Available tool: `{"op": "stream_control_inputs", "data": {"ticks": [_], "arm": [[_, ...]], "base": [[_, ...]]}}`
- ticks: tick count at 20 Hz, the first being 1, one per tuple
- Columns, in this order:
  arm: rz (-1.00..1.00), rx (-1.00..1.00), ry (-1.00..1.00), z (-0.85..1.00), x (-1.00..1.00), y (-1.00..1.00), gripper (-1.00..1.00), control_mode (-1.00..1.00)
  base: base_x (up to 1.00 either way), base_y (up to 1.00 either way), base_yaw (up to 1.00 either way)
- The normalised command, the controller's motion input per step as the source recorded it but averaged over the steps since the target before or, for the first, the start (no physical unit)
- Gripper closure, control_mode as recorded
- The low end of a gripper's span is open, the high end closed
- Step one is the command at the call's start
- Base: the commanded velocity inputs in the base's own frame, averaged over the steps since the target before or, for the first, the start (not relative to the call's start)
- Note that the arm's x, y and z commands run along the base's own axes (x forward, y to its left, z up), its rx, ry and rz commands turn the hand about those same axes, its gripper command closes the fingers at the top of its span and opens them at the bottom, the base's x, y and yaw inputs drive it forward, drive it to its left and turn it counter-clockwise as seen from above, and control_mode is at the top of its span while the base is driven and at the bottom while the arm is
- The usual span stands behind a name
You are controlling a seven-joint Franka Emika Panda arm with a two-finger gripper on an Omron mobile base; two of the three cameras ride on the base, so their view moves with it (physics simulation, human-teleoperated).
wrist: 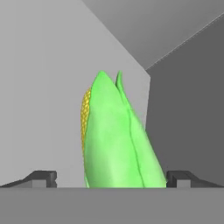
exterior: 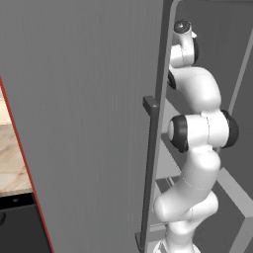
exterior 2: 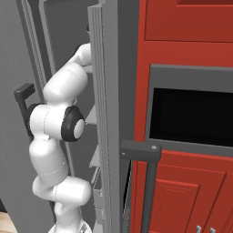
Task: Take the mango, sweet potato, and corn from the freezer and place them in the bowl on the counter.
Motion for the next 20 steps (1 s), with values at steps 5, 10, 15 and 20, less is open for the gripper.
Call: {"op": "stream_control_inputs", "data": {"ticks": [5, 10, 15, 20], "arm": [[0.00, 0.00, 0.03, -0.11, 0.30, -0.07, -1.00, -1.00], [0.00, 0.00, 0.10, -0.03, 0.15, -0.06, -1.00, -1.00], [0.00, 0.00, 0.09, -0.10, 0.01, -0.09, -1.00, -1.00], [0.00, 0.00, 0.00, -0.04, 0.00, -0.03, -1.00, -1.00]], "base": [[0.00, 0.00, 0.00], [0.00, 0.00, 0.00], [0.00, 0.00, 0.00], [0.00, 0.00, 0.00]]}}
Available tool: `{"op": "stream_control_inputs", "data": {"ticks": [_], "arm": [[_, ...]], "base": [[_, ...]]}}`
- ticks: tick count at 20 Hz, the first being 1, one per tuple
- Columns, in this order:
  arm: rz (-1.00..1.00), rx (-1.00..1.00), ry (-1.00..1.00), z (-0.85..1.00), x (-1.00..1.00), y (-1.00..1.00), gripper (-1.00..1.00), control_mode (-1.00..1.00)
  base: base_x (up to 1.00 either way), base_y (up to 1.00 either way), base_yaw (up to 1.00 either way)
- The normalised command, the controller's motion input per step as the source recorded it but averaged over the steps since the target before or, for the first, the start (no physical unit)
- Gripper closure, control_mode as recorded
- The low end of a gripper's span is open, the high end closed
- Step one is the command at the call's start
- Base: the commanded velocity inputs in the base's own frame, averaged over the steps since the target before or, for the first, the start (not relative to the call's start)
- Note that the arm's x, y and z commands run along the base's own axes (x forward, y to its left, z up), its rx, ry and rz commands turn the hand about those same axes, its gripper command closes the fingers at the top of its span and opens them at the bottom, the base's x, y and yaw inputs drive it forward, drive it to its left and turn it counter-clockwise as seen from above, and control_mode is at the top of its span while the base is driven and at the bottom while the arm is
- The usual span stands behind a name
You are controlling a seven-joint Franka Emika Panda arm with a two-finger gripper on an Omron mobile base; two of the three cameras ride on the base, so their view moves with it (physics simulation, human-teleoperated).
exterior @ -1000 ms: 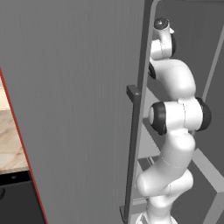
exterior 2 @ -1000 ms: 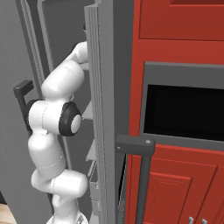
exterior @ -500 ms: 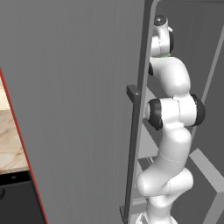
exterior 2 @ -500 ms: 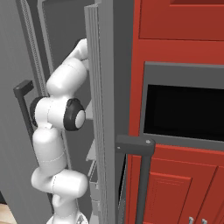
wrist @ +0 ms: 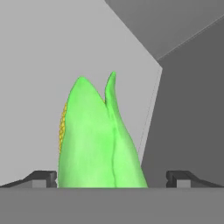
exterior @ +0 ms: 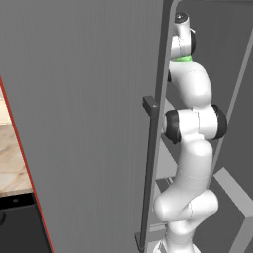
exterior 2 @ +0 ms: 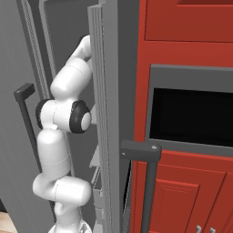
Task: Take the mango, sweet potato, and corn from the freezer and place them in the bowl on the counter.
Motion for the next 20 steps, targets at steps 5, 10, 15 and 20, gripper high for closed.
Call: {"op": "stream_control_inputs", "data": {"ticks": [5, 10, 15, 20], "arm": [[0.00, 0.00, 0.00, -0.10, 0.00, -0.01, -1.00, -1.00], [0.00, 0.00, 0.00, -0.22, 0.00, -0.04, 1.00, -1.00], [0.00, 0.00, 0.00, -0.13, 0.00, 0.00, 1.00, -1.00], [0.00, 0.00, 0.00, 0.00, 0.00, 0.00, 1.00, -1.00]], "base": [[0.00, 0.00, 0.00], [0.00, 0.00, 0.00], [0.00, 0.00, 0.00], [0.00, 0.00, 0.00]]}}
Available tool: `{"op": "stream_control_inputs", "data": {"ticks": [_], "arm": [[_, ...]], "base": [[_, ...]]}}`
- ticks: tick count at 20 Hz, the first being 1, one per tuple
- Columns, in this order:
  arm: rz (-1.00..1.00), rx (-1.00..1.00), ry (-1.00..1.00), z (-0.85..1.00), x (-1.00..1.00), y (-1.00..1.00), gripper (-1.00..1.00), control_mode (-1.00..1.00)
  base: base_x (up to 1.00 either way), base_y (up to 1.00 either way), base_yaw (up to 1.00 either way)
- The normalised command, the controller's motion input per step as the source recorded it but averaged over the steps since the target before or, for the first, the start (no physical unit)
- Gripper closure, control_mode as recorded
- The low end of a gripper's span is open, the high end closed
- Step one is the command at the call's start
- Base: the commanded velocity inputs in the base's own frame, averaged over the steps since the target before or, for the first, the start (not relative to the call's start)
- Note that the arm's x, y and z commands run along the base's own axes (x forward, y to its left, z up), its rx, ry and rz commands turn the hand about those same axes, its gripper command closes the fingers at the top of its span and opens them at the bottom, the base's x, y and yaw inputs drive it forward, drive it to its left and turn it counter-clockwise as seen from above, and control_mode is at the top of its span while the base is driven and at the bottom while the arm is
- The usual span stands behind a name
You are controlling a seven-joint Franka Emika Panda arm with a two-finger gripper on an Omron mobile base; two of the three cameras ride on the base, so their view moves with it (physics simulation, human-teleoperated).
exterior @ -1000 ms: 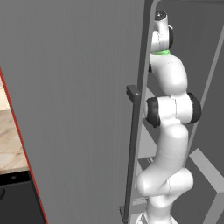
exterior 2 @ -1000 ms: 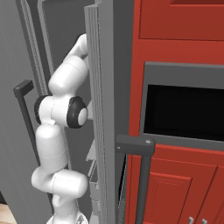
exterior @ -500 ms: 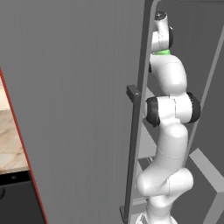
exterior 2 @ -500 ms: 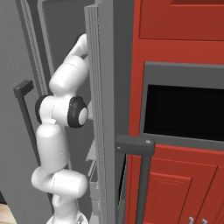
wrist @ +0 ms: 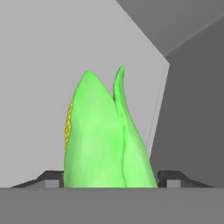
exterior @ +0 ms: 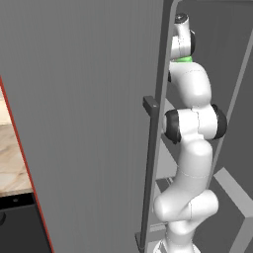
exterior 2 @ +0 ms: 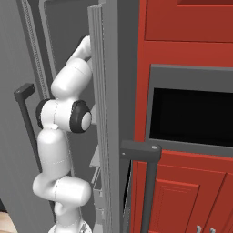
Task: Take the mango, sweet potato, and corn from the freezer and place them in the bowl on the counter.
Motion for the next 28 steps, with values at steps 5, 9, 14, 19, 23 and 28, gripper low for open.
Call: {"op": "stream_control_inputs", "data": {"ticks": [5, 9, 14, 19, 23, 28], "arm": [[0.00, 0.00, 0.00, 0.00, 0.00, 0.00, 1.00, -1.00], [0.00, 0.00, 0.00, 0.00, -0.16, -0.03, 1.00, -1.00], [0.00, 0.00, 0.00, 0.00, -0.30, -0.09, 1.00, -1.00], [0.00, 0.00, -0.02, 0.00, -0.41, -0.03, 1.00, -1.00], [0.00, 0.00, -0.06, 0.00, -0.48, 0.00, 1.00, -1.00], [0.00, 0.00, -0.07, 0.00, -0.44, 0.00, 1.00, -1.00]], "base": [[0.00, 0.00, 0.00], [0.00, 0.00, 0.00], [0.00, 0.00, 0.00], [0.00, 0.00, 0.00], [0.00, 0.00, 0.00], [0.00, 0.00, 0.00]]}}
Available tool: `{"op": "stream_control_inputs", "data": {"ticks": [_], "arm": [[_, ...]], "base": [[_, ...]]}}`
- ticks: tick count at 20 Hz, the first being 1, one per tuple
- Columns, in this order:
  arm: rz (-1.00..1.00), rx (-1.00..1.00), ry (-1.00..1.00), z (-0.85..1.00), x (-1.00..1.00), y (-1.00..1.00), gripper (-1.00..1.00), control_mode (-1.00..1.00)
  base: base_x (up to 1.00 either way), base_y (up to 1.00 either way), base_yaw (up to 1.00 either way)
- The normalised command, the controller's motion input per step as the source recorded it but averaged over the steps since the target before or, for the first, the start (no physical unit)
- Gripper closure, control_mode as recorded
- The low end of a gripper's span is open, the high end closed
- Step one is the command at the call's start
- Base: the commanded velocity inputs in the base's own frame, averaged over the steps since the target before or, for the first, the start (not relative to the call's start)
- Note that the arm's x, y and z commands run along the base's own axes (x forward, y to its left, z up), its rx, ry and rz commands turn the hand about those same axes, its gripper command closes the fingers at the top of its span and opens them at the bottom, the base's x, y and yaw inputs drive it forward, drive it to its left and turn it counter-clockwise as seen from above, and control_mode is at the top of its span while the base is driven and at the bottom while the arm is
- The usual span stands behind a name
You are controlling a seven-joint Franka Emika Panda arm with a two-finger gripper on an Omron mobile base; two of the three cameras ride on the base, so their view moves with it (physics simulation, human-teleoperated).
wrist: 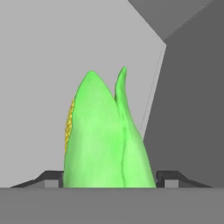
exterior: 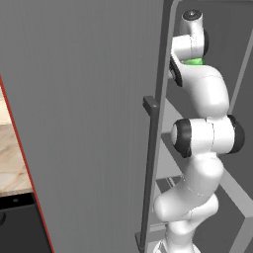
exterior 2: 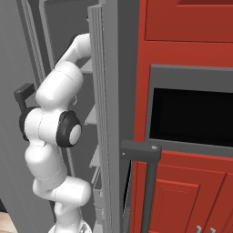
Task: Take the mango, sweet potato, and corn from the freezer and place them in the bowl on the counter.
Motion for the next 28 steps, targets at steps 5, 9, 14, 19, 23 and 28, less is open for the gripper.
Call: {"op": "stream_control_inputs", "data": {"ticks": [5, 9, 14, 19, 23, 28], "arm": [[0.04, 0.00, -0.09, -0.01, -0.41, 0.03, 1.00, -1.00], [0.05, 0.00, -0.09, 0.00, -0.45, 0.08, 1.00, -1.00], [0.05, 0.00, -0.01, 0.03, -0.58, 0.08, 1.00, -1.00], [0.05, 0.01, 0.00, 0.01, -0.76, 0.12, 1.00, -1.00], [0.02, 0.02, 0.00, 0.08, -0.78, 0.24, 1.00, -1.00], [0.00, 0.08, 0.00, 0.10, -0.73, 0.39, 1.00, -1.00]], "base": [[0.00, 0.00, 0.00], [0.00, 0.00, 0.00], [0.00, 0.00, 0.00], [0.00, 0.00, 0.00], [0.00, 0.00, 0.00], [0.00, 0.00, 0.00]]}}
